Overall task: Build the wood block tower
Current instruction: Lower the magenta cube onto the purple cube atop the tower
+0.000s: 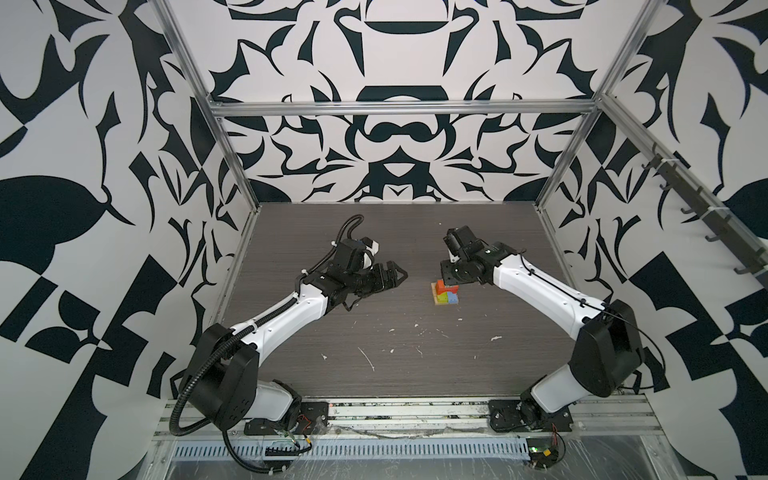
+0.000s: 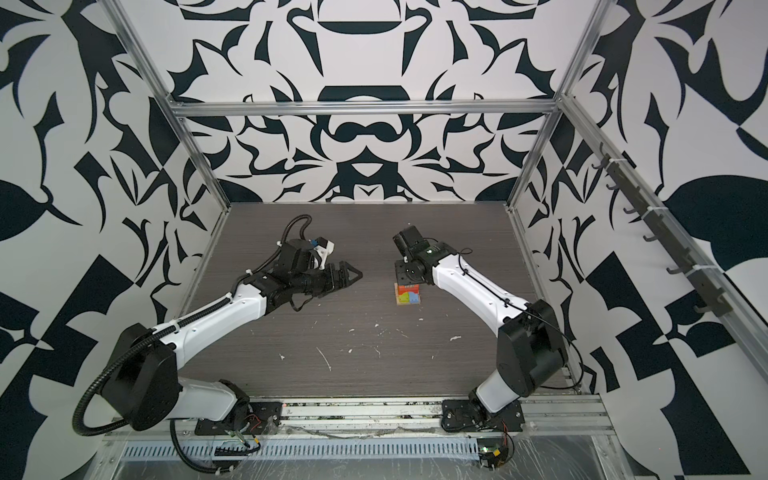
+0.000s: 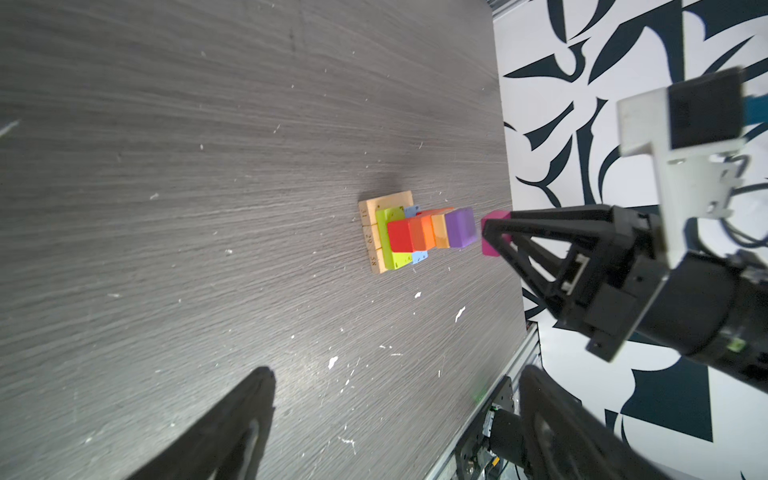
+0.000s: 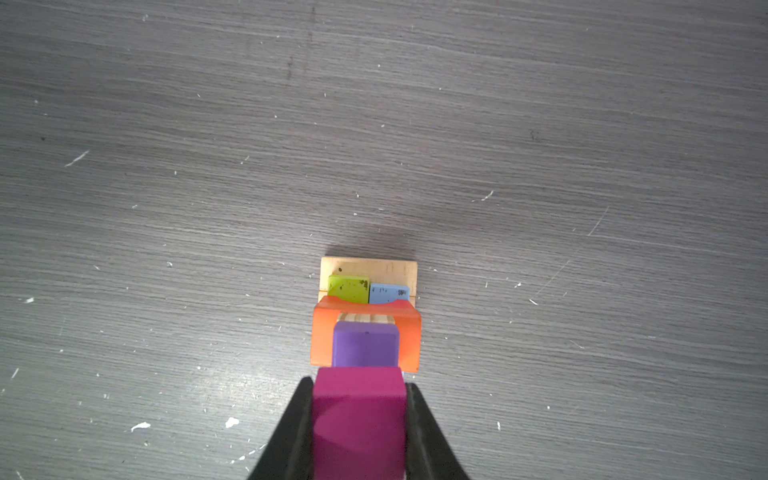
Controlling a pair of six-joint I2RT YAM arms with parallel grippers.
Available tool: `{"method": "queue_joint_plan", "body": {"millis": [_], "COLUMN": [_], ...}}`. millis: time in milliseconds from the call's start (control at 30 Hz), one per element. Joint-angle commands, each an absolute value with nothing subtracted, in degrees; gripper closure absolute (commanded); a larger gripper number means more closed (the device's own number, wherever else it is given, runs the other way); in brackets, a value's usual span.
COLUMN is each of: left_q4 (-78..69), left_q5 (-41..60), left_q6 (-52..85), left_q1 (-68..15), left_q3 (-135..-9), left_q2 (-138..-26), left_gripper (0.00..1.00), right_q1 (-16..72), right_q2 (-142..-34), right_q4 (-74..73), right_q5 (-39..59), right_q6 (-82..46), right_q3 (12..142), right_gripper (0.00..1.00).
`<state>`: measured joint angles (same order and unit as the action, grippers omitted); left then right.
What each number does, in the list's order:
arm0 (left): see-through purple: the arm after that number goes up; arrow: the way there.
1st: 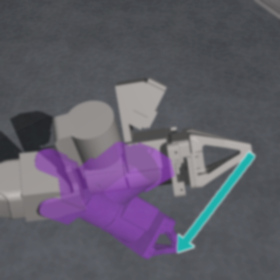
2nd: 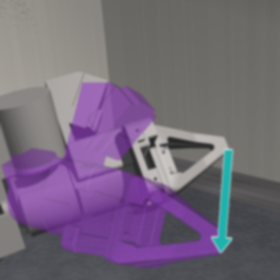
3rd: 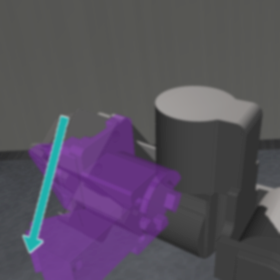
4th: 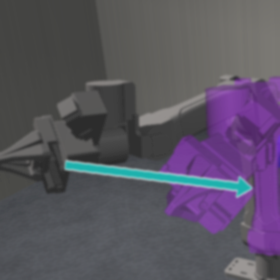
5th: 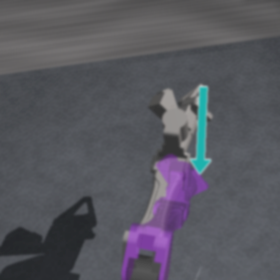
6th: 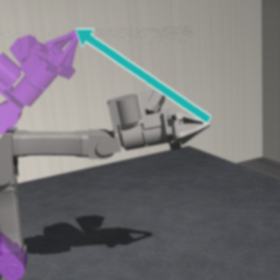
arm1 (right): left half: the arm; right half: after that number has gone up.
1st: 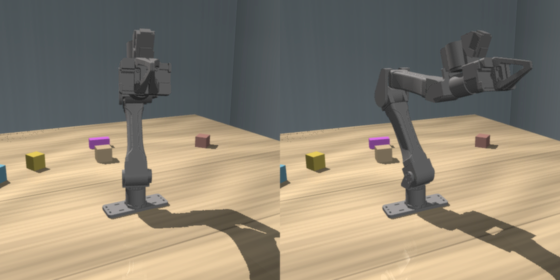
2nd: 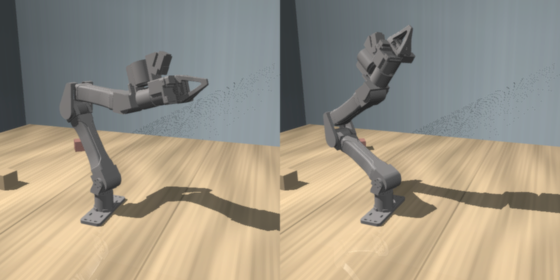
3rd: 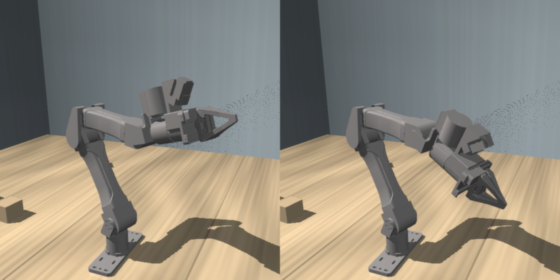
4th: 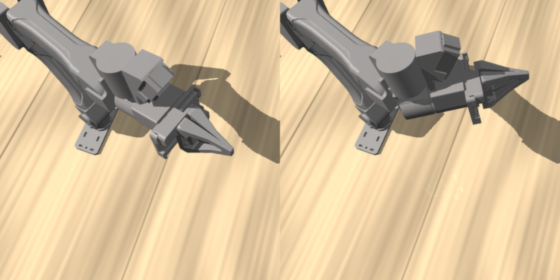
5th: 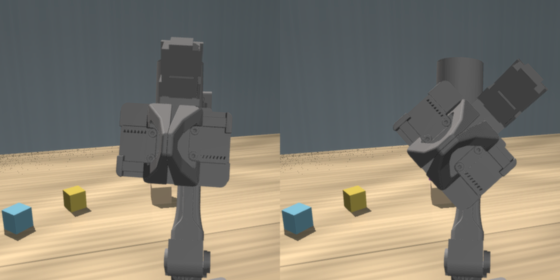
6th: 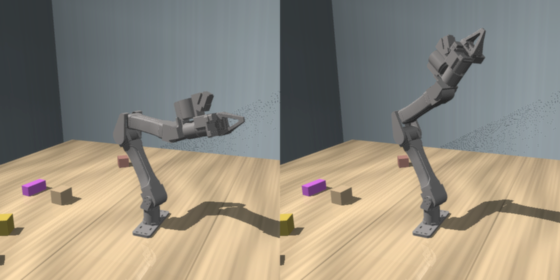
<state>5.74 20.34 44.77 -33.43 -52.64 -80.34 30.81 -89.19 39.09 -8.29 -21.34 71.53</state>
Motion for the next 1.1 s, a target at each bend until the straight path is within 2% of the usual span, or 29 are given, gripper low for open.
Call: {"method": "queue_joint_plan", "body": {"millis": [0,1067], "left_q4": [4.6,5.3], "left_q5": [20.7,20.6], "left_q6": [45.3,45.1], "left_q1": [-33.2,-33.2], "left_q3": [-52.0,-51.9], "left_q2": [-80.1,-79.4], "left_gripper": [0.06,0.06], "right_q1": [30.6,30.5], "right_q2": [-88.7,-90.9], "right_q4": [38.1,38.3], "right_q5": [-8.2,-8.5], "right_q6": [-20.8,-21.7], "right_q3": [71.8,72.3], "right_gripper": [0.70,0.70]}}
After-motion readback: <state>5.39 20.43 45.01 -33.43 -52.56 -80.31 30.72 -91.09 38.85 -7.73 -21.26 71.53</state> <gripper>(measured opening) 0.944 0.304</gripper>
